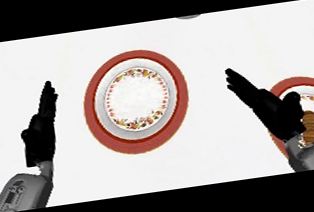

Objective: Pick the croissant from the plate and place it in the plate

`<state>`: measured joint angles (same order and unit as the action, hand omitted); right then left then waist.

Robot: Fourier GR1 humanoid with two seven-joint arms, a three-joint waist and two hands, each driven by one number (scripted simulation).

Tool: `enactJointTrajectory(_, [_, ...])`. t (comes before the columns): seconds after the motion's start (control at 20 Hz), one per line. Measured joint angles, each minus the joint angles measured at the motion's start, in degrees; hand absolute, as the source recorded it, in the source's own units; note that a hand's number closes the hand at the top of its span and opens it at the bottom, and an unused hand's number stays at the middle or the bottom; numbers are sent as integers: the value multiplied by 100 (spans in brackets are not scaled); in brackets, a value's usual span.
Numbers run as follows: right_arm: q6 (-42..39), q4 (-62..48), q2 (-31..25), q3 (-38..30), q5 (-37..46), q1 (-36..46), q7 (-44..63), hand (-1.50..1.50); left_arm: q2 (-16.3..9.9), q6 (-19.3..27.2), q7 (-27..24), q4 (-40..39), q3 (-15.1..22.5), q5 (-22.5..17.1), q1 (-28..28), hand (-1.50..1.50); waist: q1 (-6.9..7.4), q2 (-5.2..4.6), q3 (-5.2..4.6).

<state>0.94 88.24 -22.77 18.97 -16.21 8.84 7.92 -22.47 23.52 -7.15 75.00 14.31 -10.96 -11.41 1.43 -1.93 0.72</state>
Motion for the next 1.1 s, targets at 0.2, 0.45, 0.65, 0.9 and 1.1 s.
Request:
enactJointTrajectory(0.2, [635,-150,229,-646,-181,240,204,-150,-114,-151,152,24,-13,29,-97,0,-107,121,-44])
enactJointTrajectory(0.45, [1106,-435,-756,-715,976,478,436,150,-175,-365,322,117,104,31,-274,0,-129,145,-147])
enactJointTrajectory(0.65, [2185,-549,-406,-724,1545,131,740,-150,-135,-521,512,176,167,-25,-321,0,-192,183,-103])
enactJointTrajectory(0.9, [2899,-234,-150,-459,2305,-622,658,-150,-167,-800,743,249,13,-72,-423,0,-189,198,-81])
enactJointTrajectory(1.1, [3175,385,-539,-386,3069,-932,1166,-150,-169,-839,812,342,-30,-10,-335,0,-199,210,-79])
